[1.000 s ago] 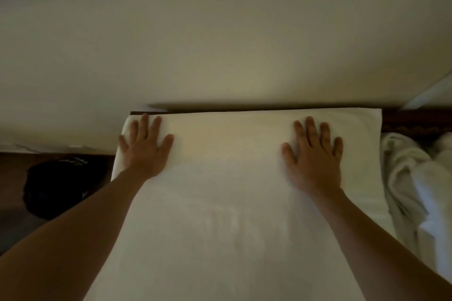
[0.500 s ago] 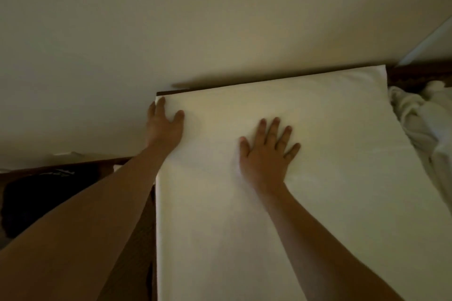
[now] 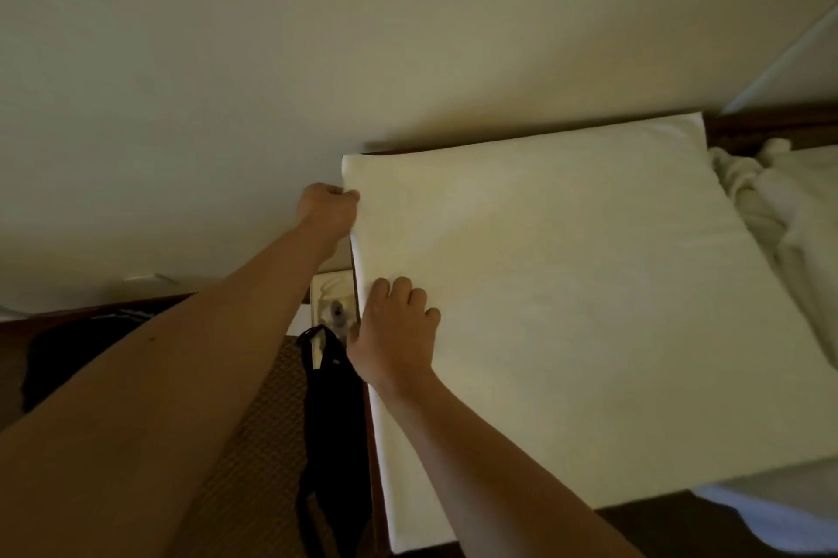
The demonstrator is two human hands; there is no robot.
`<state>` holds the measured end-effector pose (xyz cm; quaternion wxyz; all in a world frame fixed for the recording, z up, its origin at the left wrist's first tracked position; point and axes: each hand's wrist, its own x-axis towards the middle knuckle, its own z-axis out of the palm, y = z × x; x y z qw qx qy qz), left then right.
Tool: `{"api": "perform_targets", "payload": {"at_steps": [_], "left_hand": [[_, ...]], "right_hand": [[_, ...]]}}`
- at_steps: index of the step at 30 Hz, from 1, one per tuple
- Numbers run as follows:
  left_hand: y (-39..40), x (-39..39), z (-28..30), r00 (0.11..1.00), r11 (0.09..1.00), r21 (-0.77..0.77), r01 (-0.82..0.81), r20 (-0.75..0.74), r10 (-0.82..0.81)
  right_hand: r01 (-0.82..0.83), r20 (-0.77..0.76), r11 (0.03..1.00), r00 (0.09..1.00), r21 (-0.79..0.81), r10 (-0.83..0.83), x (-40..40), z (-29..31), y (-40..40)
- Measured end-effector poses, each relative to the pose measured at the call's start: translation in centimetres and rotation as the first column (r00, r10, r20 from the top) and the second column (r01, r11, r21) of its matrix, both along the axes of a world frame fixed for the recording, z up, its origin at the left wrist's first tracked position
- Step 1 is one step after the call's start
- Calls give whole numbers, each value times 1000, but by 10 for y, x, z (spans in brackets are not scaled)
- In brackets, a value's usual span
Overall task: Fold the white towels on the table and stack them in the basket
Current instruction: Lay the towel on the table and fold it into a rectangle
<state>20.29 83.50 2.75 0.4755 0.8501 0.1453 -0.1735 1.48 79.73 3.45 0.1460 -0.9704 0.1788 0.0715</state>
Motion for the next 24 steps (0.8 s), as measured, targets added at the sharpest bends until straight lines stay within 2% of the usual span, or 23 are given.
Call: {"api": "perform_targets", "payload": {"at_steps": [5,8,11,15,18,21,24], "left_hand": [[13,-3,19,996,983,-157,-90,-26,87],[26,-4,32,991,977,-173,-128,16,133],[38,-9,46,985,980,-145,-137,89,151],[30,-15,66,974,980,-151,-131,167,155],[-1,-21,87,965,984,-153,-89,233,123],[-48,-32,103,965,985,-169,-21,255,64],[-106,-45,114,970,979,-197,51,241,-2]], "right_hand": [[75,-65,957,996,281,-58,-1,19,-1],[175,-139,830,983,530,-119,2,33,-2],[224,-169,699,974,679,-148,4,52,2],[226,-114,634,970,740,-213,-8,70,1],[197,4,621,952,759,-307,-15,85,-17],[196,122,653,904,732,-409,-21,98,-56],[268,160,636,831,723,-532,-32,99,-116]]}}
